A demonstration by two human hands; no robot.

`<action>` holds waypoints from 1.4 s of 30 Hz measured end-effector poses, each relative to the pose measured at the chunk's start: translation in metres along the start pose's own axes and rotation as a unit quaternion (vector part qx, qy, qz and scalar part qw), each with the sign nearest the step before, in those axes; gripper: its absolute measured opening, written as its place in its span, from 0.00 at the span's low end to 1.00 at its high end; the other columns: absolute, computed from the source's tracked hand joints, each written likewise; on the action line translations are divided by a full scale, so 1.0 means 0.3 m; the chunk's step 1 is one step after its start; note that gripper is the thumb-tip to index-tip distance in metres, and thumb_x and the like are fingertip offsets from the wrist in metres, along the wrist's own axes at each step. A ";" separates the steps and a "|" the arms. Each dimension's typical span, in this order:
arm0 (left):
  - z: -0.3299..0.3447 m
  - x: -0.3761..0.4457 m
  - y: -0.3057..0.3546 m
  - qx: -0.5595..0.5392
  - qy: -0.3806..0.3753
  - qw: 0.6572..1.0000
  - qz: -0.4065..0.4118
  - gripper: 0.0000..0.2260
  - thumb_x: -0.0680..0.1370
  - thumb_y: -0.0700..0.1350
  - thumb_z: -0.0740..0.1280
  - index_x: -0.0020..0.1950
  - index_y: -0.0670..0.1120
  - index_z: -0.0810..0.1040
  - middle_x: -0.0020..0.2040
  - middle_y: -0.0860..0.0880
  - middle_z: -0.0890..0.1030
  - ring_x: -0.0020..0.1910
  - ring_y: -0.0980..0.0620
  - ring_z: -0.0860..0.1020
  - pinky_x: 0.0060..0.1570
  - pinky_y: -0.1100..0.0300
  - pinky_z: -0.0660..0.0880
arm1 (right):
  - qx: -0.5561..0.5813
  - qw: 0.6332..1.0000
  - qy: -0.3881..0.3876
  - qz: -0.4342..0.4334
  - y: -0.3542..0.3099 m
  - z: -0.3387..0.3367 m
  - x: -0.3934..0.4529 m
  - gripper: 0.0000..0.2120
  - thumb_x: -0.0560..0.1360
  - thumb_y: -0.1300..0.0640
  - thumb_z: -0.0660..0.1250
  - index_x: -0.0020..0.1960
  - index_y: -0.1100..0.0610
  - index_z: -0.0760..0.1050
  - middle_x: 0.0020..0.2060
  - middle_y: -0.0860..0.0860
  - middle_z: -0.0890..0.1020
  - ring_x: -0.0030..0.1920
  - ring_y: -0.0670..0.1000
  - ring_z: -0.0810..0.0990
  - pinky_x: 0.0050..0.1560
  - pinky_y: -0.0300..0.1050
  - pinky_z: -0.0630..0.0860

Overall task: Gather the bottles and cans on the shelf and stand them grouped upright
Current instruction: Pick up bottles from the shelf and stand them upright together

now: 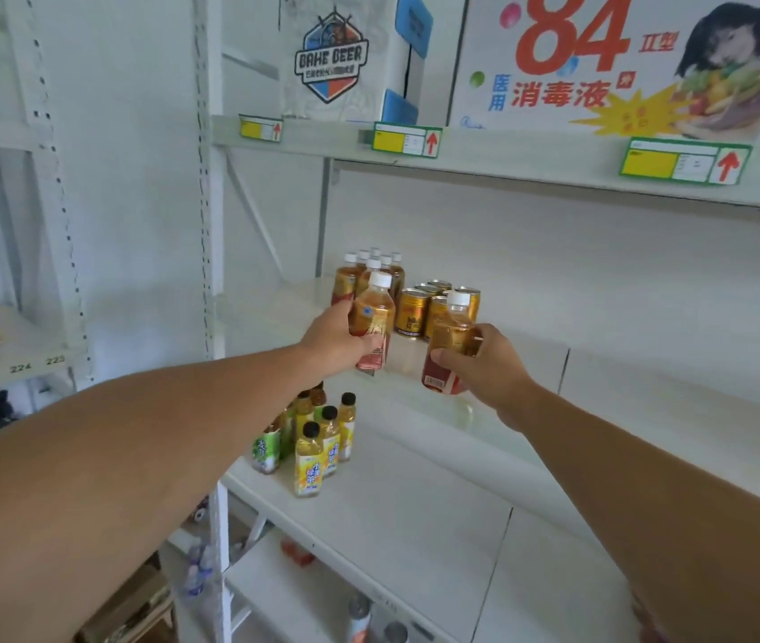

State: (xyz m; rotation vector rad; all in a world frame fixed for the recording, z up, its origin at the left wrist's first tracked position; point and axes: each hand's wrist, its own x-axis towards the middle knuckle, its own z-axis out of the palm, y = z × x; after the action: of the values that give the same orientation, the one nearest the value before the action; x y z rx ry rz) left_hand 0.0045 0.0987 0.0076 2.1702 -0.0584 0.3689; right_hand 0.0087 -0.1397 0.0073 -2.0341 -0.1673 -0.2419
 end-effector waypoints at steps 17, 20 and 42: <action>-0.188 0.257 -0.186 0.018 0.067 0.996 -0.055 0.20 0.81 0.44 0.74 0.72 0.47 0.75 0.65 0.48 0.83 0.65 0.47 0.81 0.68 0.46 0.78 | 0.007 0.997 -0.065 -0.039 -0.067 0.332 0.399 0.21 0.79 0.57 0.76 0.69 0.54 0.74 0.62 0.54 0.80 0.57 0.55 0.82 0.55 0.55 0.84; -0.198 0.315 -0.232 0.024 0.060 0.996 -0.060 0.20 0.81 0.45 0.74 0.73 0.47 0.75 0.64 0.48 0.83 0.64 0.48 0.81 0.66 0.47 0.78 | 0.008 0.996 -0.076 -0.046 -0.052 0.405 0.439 0.23 0.78 0.57 0.77 0.70 0.52 0.74 0.66 0.54 0.78 0.61 0.56 0.81 0.63 0.60 0.81; -0.184 0.693 -0.504 -0.044 -0.091 0.995 0.008 0.20 0.83 0.49 0.72 0.75 0.56 0.76 0.68 0.53 0.81 0.64 0.51 0.81 0.67 0.50 0.75 | -0.014 0.996 0.080 -0.039 0.004 0.639 0.587 0.36 0.73 0.48 0.80 0.77 0.47 0.68 0.67 0.48 0.77 0.64 0.50 0.79 0.67 0.56 0.78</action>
State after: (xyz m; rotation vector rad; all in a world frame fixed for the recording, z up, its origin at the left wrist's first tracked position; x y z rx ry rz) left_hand 0.2162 0.2515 -0.0224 2.1112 -0.1909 0.1722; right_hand 0.1986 0.0328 -0.0365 -2.0279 -0.1439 -0.4565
